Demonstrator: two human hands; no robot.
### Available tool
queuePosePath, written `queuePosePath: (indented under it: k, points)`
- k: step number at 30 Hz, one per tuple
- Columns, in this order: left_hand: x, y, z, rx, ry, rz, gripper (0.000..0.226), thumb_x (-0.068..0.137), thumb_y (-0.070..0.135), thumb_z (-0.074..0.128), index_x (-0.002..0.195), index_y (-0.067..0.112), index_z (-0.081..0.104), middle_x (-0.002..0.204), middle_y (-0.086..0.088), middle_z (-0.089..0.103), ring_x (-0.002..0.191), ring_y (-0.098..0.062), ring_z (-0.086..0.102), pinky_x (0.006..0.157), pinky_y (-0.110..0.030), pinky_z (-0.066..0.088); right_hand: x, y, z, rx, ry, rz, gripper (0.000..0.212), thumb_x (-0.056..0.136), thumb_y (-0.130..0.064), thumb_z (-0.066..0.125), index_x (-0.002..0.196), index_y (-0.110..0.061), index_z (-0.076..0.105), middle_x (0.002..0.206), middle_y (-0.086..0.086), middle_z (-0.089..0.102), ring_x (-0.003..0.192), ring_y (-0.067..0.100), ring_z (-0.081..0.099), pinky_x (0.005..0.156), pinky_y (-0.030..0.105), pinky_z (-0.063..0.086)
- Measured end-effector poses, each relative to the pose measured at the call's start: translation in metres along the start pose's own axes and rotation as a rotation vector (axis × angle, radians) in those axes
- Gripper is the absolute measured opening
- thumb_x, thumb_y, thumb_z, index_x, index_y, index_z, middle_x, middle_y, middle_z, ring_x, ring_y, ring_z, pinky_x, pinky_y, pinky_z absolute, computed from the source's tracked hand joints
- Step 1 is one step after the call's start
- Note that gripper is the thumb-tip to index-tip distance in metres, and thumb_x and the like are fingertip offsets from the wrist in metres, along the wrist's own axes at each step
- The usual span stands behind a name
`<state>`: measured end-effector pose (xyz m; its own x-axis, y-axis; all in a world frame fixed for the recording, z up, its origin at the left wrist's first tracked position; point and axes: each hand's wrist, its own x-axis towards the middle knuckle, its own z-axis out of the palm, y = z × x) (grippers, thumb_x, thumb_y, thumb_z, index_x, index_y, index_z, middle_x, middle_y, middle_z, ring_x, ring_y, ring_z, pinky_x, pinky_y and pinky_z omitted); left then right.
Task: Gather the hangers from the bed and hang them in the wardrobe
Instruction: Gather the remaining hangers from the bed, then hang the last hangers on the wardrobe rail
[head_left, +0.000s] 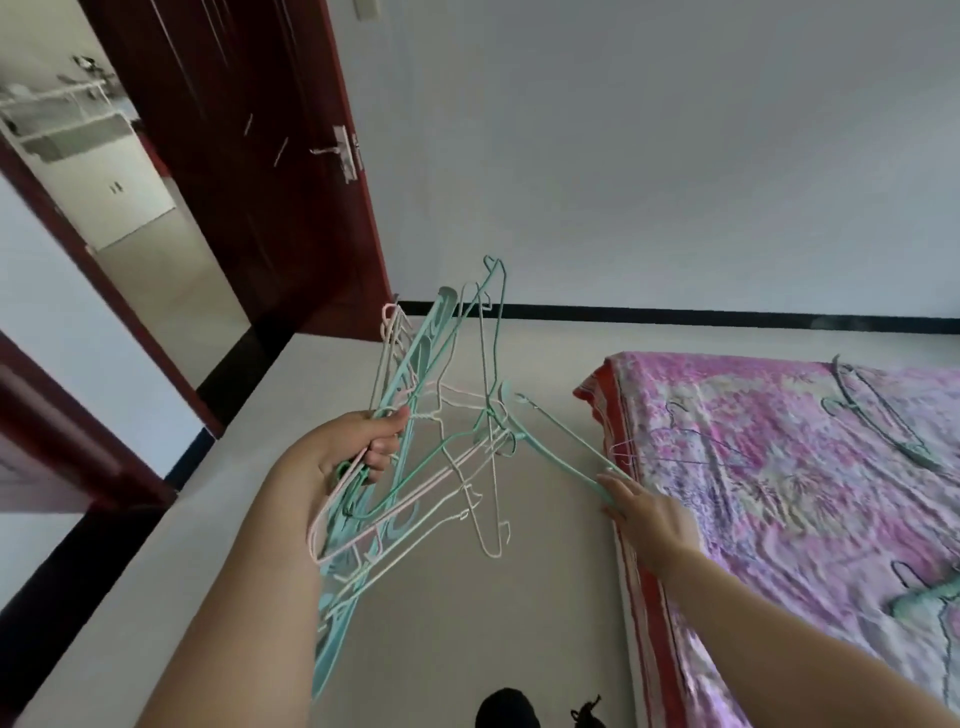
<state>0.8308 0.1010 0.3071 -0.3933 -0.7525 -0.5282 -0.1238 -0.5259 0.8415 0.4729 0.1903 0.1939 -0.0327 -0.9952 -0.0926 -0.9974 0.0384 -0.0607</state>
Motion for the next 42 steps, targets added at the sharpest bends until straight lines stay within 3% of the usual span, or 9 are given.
queuePosePath:
  k: [3, 7, 16, 21, 27, 32, 35, 39, 42]
  points:
    - [-0.026, -0.024, 0.016, -0.006, 0.028, -0.001, 0.053, 0.058, 0.055, 0.079, 0.08, 0.018, 0.048, 0.049, 0.006, 0.034, 0.038, -0.007, 0.031, 0.039, -0.02, 0.031, -0.011, 0.007, 0.0, -0.067, -0.025, -0.095, 0.049, 0.101, -0.042, 0.035, 0.148, -0.039, 0.022, 0.155, -0.022, 0.02, 0.12, 0.014, 0.056, 0.083, 0.03, 0.05]
    - [-0.06, -0.059, 0.039, -0.068, 0.07, 0.005, 0.033, 0.08, 0.046, 0.062, 0.078, 0.018, 0.046, 0.049, 0.006, 0.033, 0.036, -0.006, 0.029, 0.038, -0.019, 0.028, -0.028, 0.013, 0.009, -0.122, -0.059, -0.225, 0.048, 0.101, -0.041, 0.035, 0.148, -0.033, 0.026, 0.157, -0.017, 0.017, 0.121, 0.016, 0.056, 0.088, 0.034, 0.051]
    - [-0.129, -0.115, 0.044, -0.347, 0.11, 0.059, 0.042, 0.078, 0.052, 0.066, 0.071, 0.017, 0.045, 0.044, 0.006, 0.032, 0.032, -0.004, 0.028, 0.035, -0.018, 0.03, -0.068, -0.028, 0.034, -0.28, -0.135, -0.346, 0.056, 0.094, -0.003, 0.039, 0.144, -0.025, 0.03, 0.16, -0.007, 0.01, 0.102, 0.024, 0.064, 0.068, 0.031, 0.044]
    - [-0.169, -0.131, 0.025, -0.338, 0.317, 0.123, 0.058, 0.064, 0.06, 0.077, 0.063, 0.019, 0.036, 0.042, 0.007, 0.03, 0.032, -0.006, 0.028, 0.037, -0.019, 0.031, -0.078, -0.061, 0.041, -0.402, -0.158, -0.28, 0.039, 0.092, -0.007, 0.042, 0.124, -0.024, 0.056, 0.134, 0.001, 0.049, 0.108, 0.019, 0.061, 0.081, 0.028, 0.047]
    - [-0.219, -0.157, 0.0, -0.201, 0.766, 0.086, 0.028, 0.087, 0.037, 0.067, 0.076, 0.014, 0.055, 0.061, -0.001, 0.055, 0.038, -0.006, 0.035, 0.039, -0.018, 0.034, -0.079, -0.089, 0.049, -0.042, -0.025, -0.09, 0.028, 0.09, -0.014, 0.044, 0.108, -0.028, 0.059, 0.115, -0.008, 0.063, 0.103, 0.02, 0.062, 0.071, 0.027, 0.038]
    - [-0.264, -0.182, -0.034, -0.059, 0.917, -0.034, 0.037, 0.084, 0.051, 0.065, 0.099, 0.017, 0.07, 0.08, 0.002, 0.072, 0.064, -0.013, 0.05, 0.079, -0.034, 0.049, -0.099, -0.166, 0.062, 0.285, 0.276, -0.423, 0.03, 0.083, -0.013, 0.07, 0.112, -0.021, 0.066, 0.131, -0.002, 0.061, 0.106, 0.027, 0.066, 0.077, 0.037, 0.049]
    - [-0.295, -0.198, -0.058, -0.089, 1.011, -0.036, 0.05, 0.077, 0.052, 0.073, 0.1, 0.009, 0.065, 0.073, -0.005, 0.061, 0.063, -0.018, 0.054, 0.068, -0.03, 0.048, -0.118, -0.229, 0.073, 0.323, 0.366, -0.6, 0.04, 0.071, -0.006, 0.08, 0.102, -0.022, 0.061, 0.124, 0.006, 0.065, 0.092, 0.029, 0.069, 0.068, 0.037, 0.051]
    - [-0.336, -0.219, -0.093, -0.133, 1.026, -0.016, 0.055, 0.068, 0.053, 0.08, 0.097, 0.012, 0.059, 0.081, -0.011, 0.061, 0.073, -0.023, 0.058, 0.081, -0.038, 0.053, -0.144, -0.304, 0.082, 0.386, 0.427, -0.688, 0.023, 0.083, -0.015, 0.066, 0.103, -0.023, 0.056, 0.125, 0.005, 0.064, 0.089, 0.027, 0.069, 0.068, 0.034, 0.048]
    - [-0.364, -0.229, -0.114, -0.079, 1.02, -0.046, 0.054, 0.072, 0.048, 0.079, 0.104, 0.01, 0.058, 0.084, -0.01, 0.061, 0.073, -0.02, 0.057, 0.066, -0.03, 0.048, -0.159, -0.346, 0.085, 0.409, 0.458, -0.724, 0.02, 0.089, -0.027, 0.044, 0.105, -0.023, 0.056, 0.125, 0.004, 0.064, 0.093, 0.027, 0.069, 0.067, 0.032, 0.048]
